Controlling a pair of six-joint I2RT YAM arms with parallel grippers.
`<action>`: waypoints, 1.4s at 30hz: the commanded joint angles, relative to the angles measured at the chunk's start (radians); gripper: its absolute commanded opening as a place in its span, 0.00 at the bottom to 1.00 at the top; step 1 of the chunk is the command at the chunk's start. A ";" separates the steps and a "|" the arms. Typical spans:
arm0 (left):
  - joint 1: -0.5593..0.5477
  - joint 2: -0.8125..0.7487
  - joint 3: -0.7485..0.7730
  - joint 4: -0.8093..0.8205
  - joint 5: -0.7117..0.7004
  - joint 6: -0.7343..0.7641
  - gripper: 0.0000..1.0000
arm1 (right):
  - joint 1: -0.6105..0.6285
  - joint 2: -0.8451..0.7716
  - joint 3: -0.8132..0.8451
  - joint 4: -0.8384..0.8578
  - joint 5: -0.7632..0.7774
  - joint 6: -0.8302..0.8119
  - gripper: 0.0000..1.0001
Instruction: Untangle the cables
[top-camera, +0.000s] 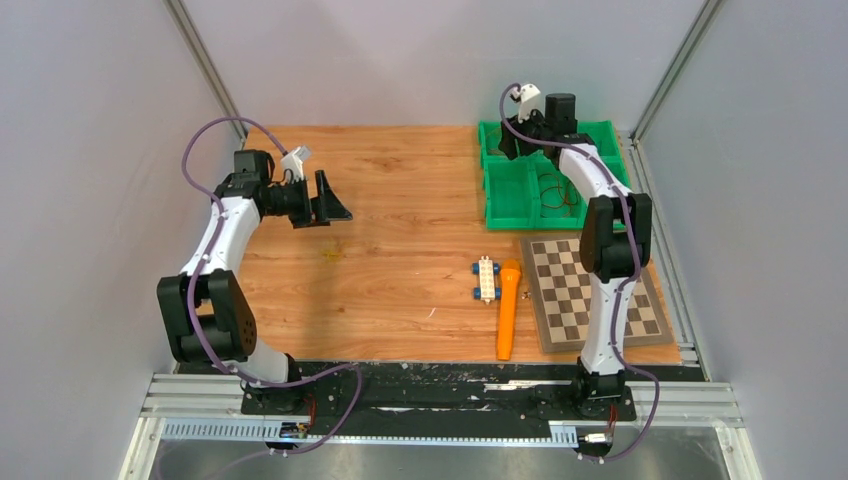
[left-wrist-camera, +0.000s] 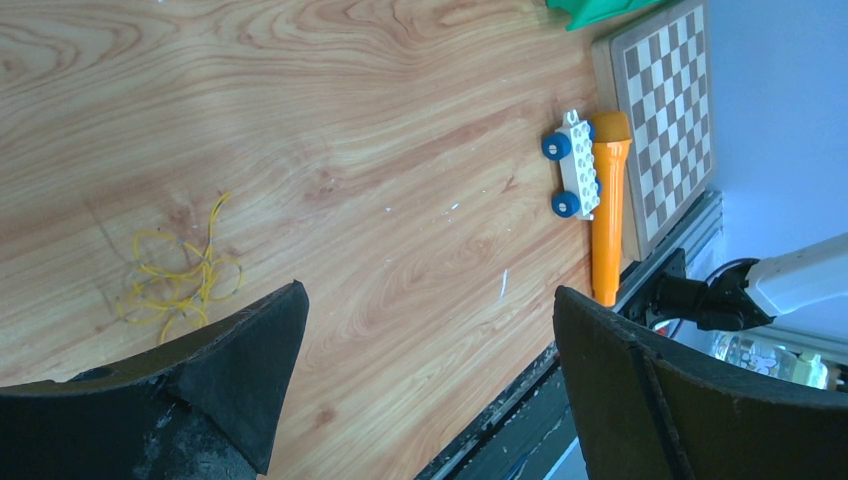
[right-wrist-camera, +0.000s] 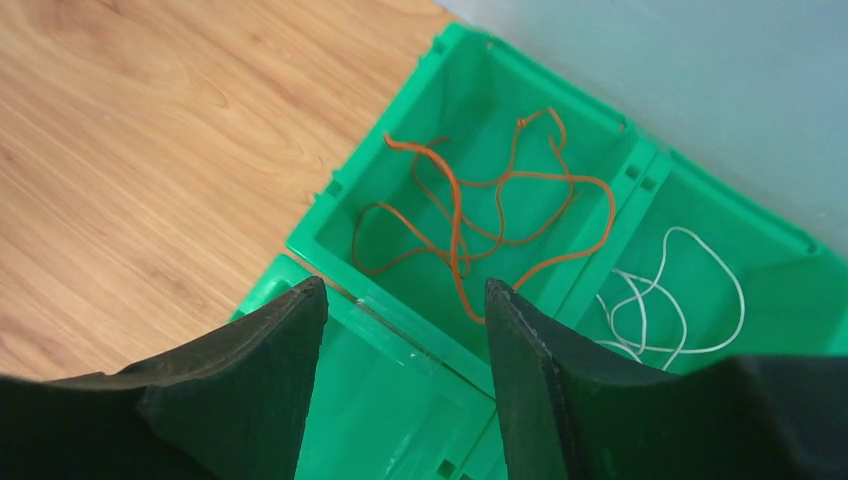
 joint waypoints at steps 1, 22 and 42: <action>0.002 0.012 0.006 0.003 0.020 0.015 1.00 | -0.004 0.052 0.074 -0.007 0.073 -0.042 0.59; 0.002 0.031 -0.002 0.002 0.026 0.009 1.00 | 0.018 0.232 0.293 0.007 -0.055 0.112 0.00; 0.002 0.057 0.018 -0.003 -0.007 0.007 1.00 | -0.018 0.183 0.236 0.019 -0.031 0.093 0.30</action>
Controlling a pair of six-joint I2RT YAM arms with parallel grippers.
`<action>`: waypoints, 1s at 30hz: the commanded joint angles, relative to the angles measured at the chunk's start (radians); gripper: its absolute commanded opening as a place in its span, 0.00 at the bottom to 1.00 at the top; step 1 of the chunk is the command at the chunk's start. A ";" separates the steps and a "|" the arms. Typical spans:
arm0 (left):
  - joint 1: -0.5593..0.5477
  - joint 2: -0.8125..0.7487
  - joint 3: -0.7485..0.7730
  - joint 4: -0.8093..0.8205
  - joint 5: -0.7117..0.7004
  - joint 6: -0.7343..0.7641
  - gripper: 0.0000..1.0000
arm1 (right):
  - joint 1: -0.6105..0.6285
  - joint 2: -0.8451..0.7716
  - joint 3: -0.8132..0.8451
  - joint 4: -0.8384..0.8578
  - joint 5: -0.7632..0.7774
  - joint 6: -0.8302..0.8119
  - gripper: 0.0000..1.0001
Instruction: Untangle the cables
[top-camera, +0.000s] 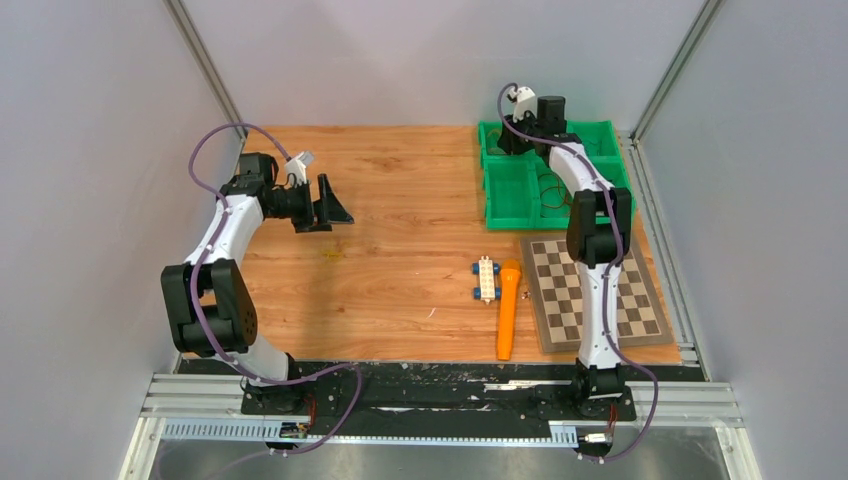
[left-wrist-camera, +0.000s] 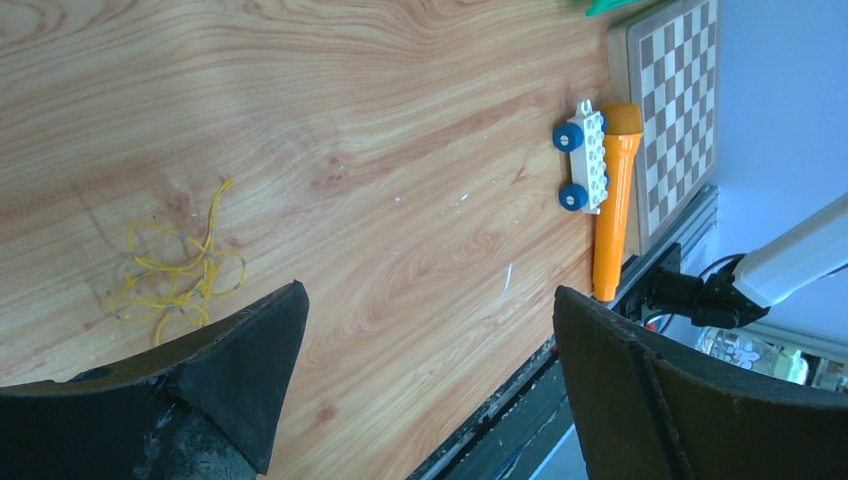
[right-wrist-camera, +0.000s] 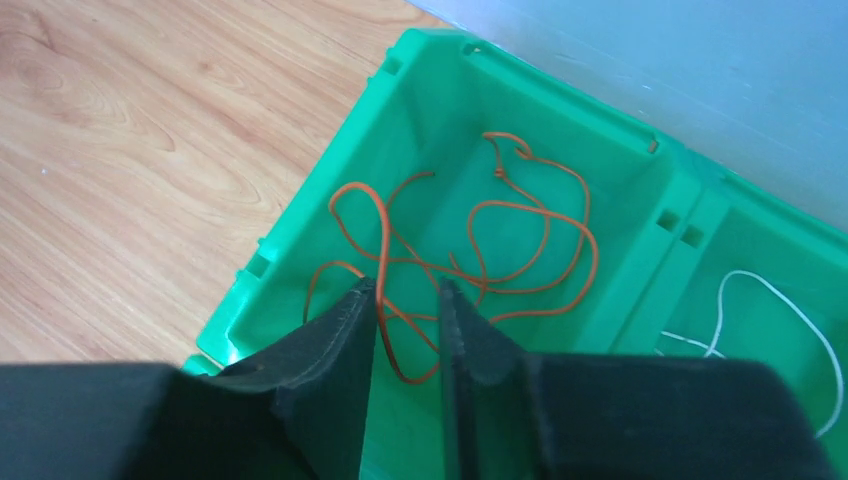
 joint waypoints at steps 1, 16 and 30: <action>0.002 0.001 0.029 -0.001 -0.027 0.010 1.00 | -0.011 -0.104 -0.024 0.033 -0.040 0.008 0.36; 0.047 0.083 0.042 -0.101 -0.314 0.143 0.94 | -0.009 -0.424 -0.243 -0.006 -0.209 -0.030 0.96; -0.043 0.275 0.079 -0.031 -0.281 0.167 0.64 | 0.040 -0.536 -0.403 -0.231 -0.414 0.001 1.00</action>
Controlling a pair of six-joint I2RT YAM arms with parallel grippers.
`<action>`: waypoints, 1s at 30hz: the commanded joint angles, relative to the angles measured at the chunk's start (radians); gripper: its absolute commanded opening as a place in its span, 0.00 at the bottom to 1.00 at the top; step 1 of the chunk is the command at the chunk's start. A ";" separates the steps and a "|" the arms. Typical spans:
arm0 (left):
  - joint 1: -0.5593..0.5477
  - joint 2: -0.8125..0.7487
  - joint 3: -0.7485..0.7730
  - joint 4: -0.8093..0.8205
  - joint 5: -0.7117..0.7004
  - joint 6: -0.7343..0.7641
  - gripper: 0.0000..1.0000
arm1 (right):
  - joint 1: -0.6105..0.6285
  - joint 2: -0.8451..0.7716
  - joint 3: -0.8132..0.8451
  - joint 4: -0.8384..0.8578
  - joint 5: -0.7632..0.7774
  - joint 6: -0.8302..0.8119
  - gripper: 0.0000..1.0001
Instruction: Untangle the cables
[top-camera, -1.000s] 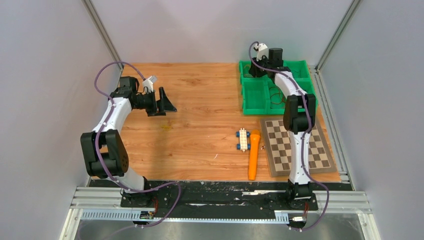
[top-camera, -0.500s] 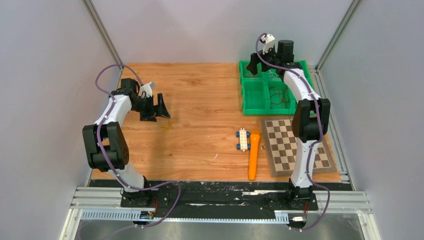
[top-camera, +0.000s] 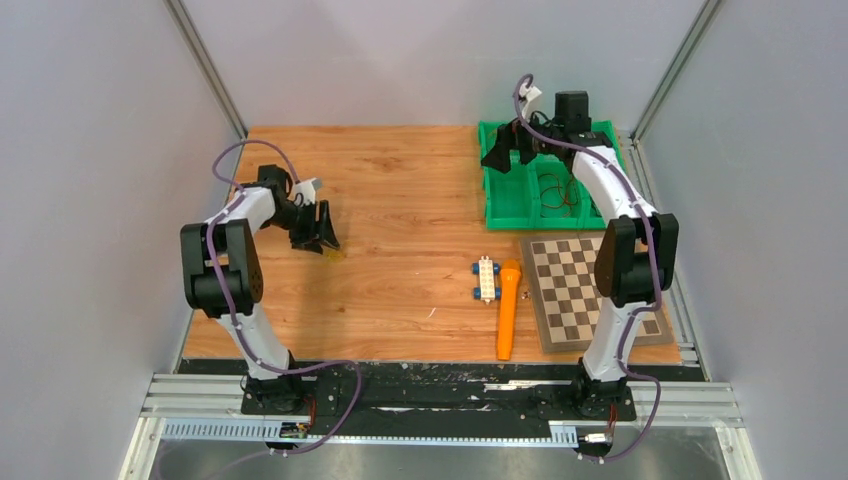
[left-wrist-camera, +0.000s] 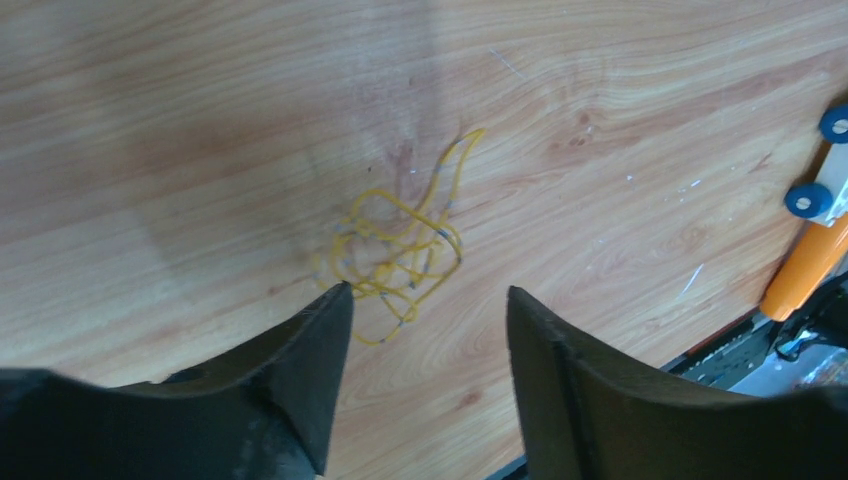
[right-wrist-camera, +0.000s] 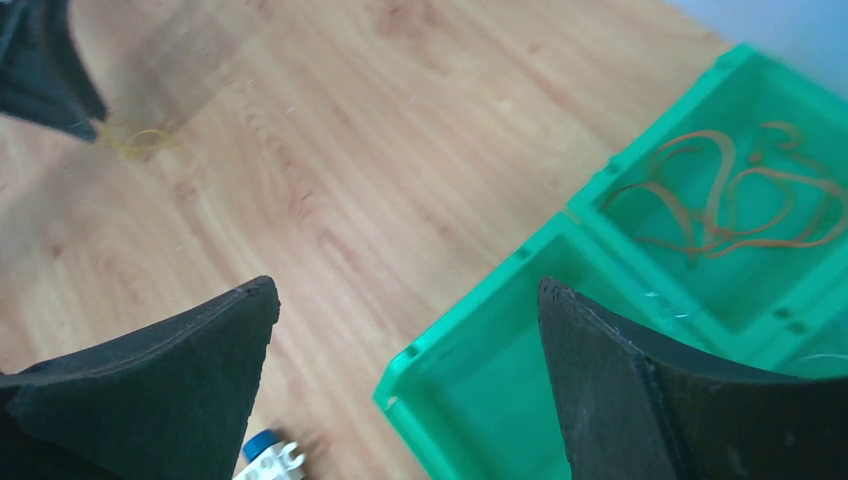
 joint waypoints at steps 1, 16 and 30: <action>-0.056 0.065 0.060 0.032 0.014 0.028 0.60 | 0.031 -0.043 -0.042 -0.088 -0.097 0.005 1.00; -0.111 -0.185 0.056 0.101 0.448 -0.105 0.00 | 0.252 -0.114 -0.139 -0.105 -0.142 -0.004 0.95; -0.219 -0.276 0.032 0.329 0.697 -0.340 0.00 | 0.545 -0.116 0.009 -0.068 -0.018 0.074 0.88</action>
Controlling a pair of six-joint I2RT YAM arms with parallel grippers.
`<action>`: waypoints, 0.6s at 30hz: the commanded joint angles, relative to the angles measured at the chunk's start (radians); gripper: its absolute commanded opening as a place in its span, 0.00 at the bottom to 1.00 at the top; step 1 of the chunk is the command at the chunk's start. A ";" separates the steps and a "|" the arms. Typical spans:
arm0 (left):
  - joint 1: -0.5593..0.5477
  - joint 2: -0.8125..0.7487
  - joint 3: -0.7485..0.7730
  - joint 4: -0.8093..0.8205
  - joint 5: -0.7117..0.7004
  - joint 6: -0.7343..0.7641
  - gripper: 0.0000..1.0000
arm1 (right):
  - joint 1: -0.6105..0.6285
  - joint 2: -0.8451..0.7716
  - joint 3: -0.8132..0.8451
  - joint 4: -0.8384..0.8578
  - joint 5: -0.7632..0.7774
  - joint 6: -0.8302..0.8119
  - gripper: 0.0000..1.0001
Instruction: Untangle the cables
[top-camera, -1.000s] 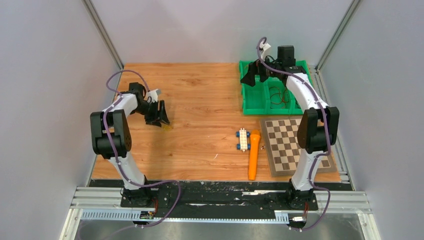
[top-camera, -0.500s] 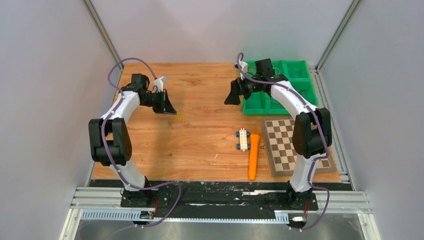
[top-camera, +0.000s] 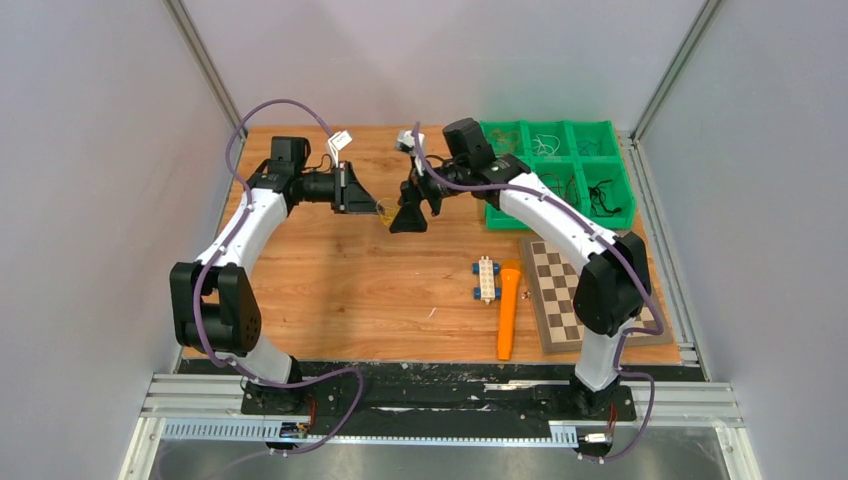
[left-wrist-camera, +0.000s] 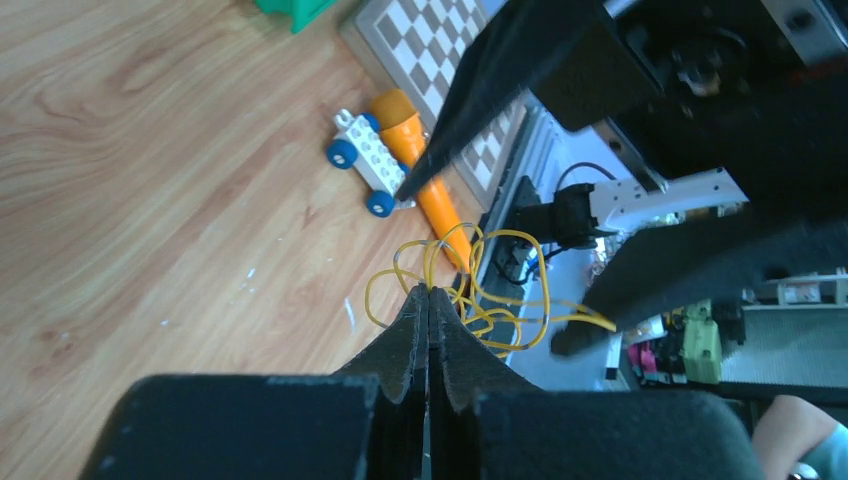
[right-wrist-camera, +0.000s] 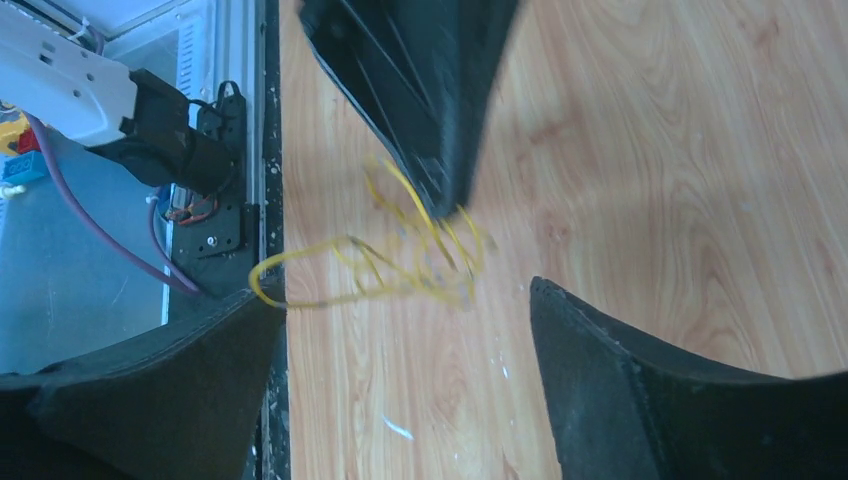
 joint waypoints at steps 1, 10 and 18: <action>-0.028 -0.043 -0.019 0.106 0.093 -0.098 0.00 | 0.051 -0.003 0.085 0.045 0.110 0.022 0.82; 0.012 -0.084 -0.035 0.051 0.132 -0.063 0.00 | -0.006 -0.052 0.054 0.042 0.173 -0.005 0.00; 0.066 -0.124 -0.054 0.100 0.140 -0.101 0.00 | -0.105 -0.163 -0.025 0.032 0.171 -0.053 0.00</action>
